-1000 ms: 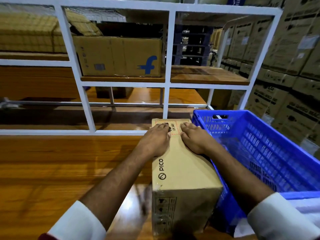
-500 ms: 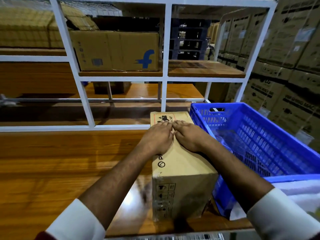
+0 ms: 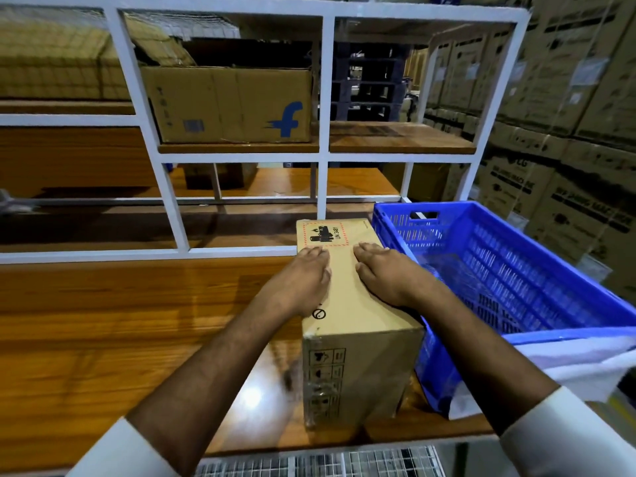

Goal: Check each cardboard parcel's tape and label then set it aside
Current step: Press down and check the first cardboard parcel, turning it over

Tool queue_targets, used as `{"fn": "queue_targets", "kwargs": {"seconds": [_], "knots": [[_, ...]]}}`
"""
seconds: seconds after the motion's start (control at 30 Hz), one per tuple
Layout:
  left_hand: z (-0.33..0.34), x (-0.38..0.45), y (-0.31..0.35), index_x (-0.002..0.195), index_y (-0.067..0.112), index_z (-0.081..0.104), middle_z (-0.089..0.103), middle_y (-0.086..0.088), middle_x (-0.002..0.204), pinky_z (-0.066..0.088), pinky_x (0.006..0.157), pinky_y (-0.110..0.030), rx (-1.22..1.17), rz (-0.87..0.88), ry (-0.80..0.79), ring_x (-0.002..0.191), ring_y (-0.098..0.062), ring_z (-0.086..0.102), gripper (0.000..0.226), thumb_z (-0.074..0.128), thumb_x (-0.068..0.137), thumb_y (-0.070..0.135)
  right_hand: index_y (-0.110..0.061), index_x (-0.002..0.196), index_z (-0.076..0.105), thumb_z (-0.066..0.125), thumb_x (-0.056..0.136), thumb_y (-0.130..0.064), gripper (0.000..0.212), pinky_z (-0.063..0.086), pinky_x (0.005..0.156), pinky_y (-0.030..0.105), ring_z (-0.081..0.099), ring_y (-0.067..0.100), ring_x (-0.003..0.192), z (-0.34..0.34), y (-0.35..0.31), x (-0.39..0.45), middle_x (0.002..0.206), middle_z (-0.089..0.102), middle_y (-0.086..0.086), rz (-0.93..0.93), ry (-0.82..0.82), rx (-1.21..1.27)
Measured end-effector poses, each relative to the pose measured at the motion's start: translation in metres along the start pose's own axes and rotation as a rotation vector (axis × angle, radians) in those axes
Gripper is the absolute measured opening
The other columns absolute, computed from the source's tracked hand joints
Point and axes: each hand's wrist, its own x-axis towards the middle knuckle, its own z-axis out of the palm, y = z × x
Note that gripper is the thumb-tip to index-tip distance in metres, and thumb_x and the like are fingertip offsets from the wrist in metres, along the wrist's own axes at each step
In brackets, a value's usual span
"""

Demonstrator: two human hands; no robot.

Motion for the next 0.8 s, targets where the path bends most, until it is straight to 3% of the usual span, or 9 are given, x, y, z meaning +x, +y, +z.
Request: {"fn": "queue_targets", "kwargs": {"seconds": [0.2, 0.4, 0.6, 0.8], "knots": [[-0.002, -0.017, 0.019, 0.154, 0.018, 0.025, 0.023, -0.003, 0.162, 0.015, 0.122, -0.035, 0.074, 0.063, -0.017, 0.149, -0.017, 0.019, 0.052, 0.034, 0.106, 0.036, -0.02, 0.148, 0.042, 0.037, 0.102, -0.033, 0.048, 0.033, 0.115, 0.036, 0.041, 0.023, 0.138, -0.003, -0.025, -0.03, 0.155, 0.039, 0.001, -0.115, 0.044, -0.004], [0.002, -0.03, 0.02, 0.156, 0.016, 0.016, 0.016, -0.003, 0.164, 0.007, 0.119, -0.029, 0.096, 0.091, 0.007, 0.15, -0.015, 0.011, 0.055, 0.029, 0.107, 0.035, -0.016, 0.153, 0.034, 0.032, 0.105, -0.03, 0.05, 0.025, 0.119, 0.032, 0.029, 0.018, 0.146, 0.006, -0.031, -0.038, 0.159, 0.033, 0.005, -0.107, 0.095, 0.008], [0.007, -0.054, 0.015, 0.154, 0.02, 0.028, 0.025, 0.001, 0.161, 0.014, 0.118, -0.029, 0.022, 0.095, 0.095, 0.148, -0.013, 0.019, 0.051, 0.031, 0.106, 0.037, -0.014, 0.146, 0.043, 0.035, 0.104, -0.032, 0.047, 0.034, 0.114, 0.035, 0.041, 0.021, 0.138, -0.003, -0.022, -0.061, 0.154, 0.041, 0.005, -0.041, 0.096, -0.023], [0.017, -0.067, 0.005, 0.155, 0.025, 0.023, 0.019, 0.008, 0.162, 0.001, 0.109, -0.016, -0.076, 0.108, 0.144, 0.148, -0.006, 0.01, 0.05, 0.028, 0.107, 0.036, -0.02, 0.155, 0.03, 0.03, 0.106, -0.034, 0.051, 0.021, 0.119, 0.03, 0.025, 0.012, 0.147, 0.011, -0.018, -0.079, 0.161, 0.029, -0.001, -0.011, 0.154, 0.032]]}}
